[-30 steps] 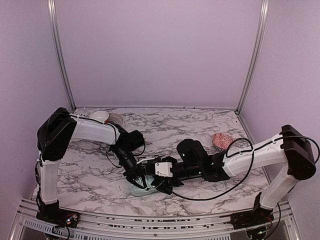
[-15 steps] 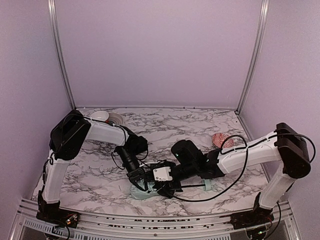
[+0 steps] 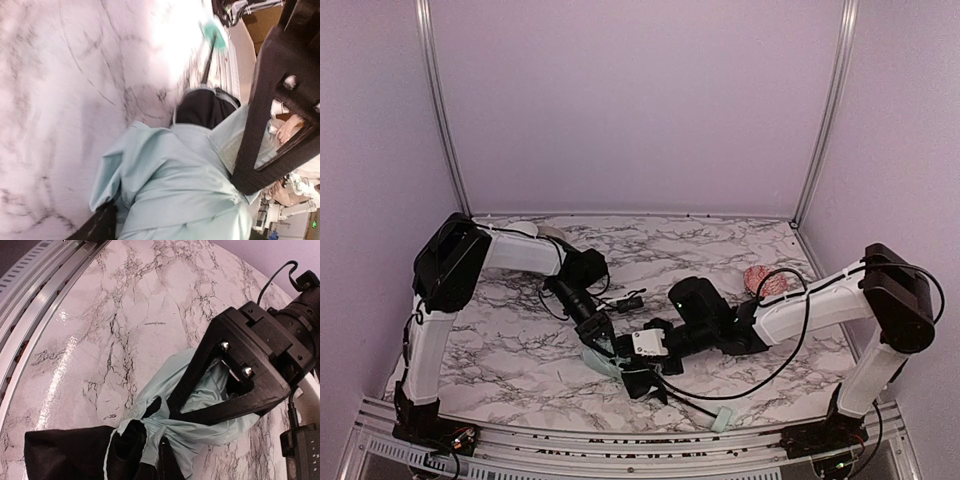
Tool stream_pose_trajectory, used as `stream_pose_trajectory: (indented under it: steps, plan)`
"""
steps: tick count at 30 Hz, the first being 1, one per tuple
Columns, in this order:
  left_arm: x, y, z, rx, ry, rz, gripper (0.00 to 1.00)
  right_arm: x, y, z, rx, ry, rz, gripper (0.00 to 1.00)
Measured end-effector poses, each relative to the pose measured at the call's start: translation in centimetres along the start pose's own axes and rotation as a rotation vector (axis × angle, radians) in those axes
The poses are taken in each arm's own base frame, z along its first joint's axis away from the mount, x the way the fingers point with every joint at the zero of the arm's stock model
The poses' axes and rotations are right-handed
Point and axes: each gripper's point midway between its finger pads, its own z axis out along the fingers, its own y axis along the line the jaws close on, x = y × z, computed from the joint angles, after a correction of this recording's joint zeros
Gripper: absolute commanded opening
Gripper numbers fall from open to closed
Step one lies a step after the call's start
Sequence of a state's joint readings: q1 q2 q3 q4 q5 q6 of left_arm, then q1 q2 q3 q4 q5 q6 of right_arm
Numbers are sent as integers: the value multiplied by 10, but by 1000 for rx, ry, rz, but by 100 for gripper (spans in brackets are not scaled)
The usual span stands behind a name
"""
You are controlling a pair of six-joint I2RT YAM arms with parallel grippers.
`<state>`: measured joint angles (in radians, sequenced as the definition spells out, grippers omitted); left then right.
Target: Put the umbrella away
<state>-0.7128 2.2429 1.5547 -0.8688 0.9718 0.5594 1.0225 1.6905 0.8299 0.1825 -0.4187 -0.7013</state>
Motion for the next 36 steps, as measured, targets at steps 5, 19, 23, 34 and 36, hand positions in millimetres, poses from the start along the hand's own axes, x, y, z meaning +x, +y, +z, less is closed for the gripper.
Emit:
stream_pose_trajectory:
  steps: [5,19,23,34,36]
  plan:
    - [-12,12,-17,-32,-83,133,80,-1,5,4,-22,-21,1,0]
    - [-26,24,-44,-273,-156,206,83,4,-20,5,94,35,115,0]
    - [-54,30,-75,-414,-278,140,99,6,-27,3,122,49,127,0]
    - [-93,7,-144,-593,-513,63,99,8,-37,9,147,69,158,0]
    - [-66,15,-137,-615,-489,-36,99,6,-40,8,159,68,169,0]
